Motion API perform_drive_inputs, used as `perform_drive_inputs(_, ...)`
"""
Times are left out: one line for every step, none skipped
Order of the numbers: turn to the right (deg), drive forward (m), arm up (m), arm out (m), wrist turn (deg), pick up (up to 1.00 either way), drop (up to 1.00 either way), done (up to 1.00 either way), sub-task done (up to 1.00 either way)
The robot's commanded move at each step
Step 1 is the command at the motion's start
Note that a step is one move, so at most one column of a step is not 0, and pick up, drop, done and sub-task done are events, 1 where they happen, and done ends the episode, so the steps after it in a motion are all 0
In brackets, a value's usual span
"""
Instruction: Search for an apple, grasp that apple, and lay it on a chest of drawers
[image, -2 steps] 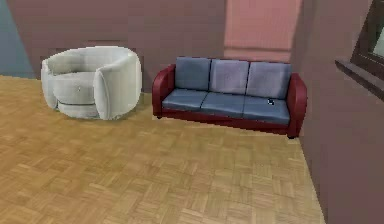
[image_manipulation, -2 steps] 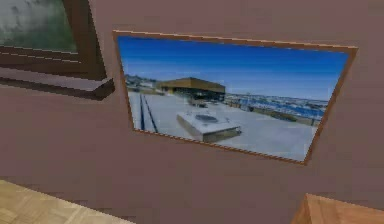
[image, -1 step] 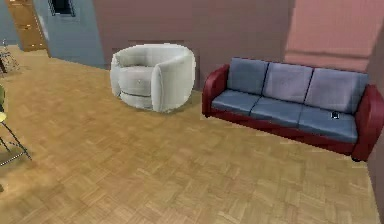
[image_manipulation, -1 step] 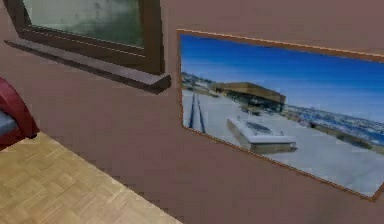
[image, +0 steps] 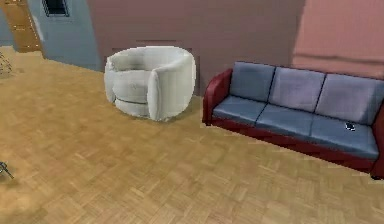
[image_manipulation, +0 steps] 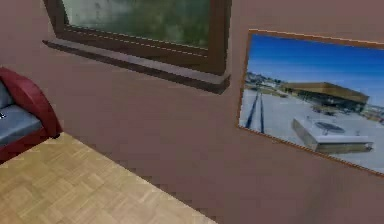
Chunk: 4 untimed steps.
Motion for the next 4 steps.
perform_drive_inputs(-27.0,0.00,0.00,0.00,0.0,0.00,0.00,0.00,0.00)
perform_drive_inputs(0.0,1.00,0.00,0.00,0.0,0.00,0.00,0.00,0.00)
perform_drive_inputs(0.0,1.00,0.00,0.00,0.0,0.00,0.00,0.00,0.00)
perform_drive_inputs(-6.0,0.00,0.00,0.00,0.0,0.00,0.00,0.00,0.00)
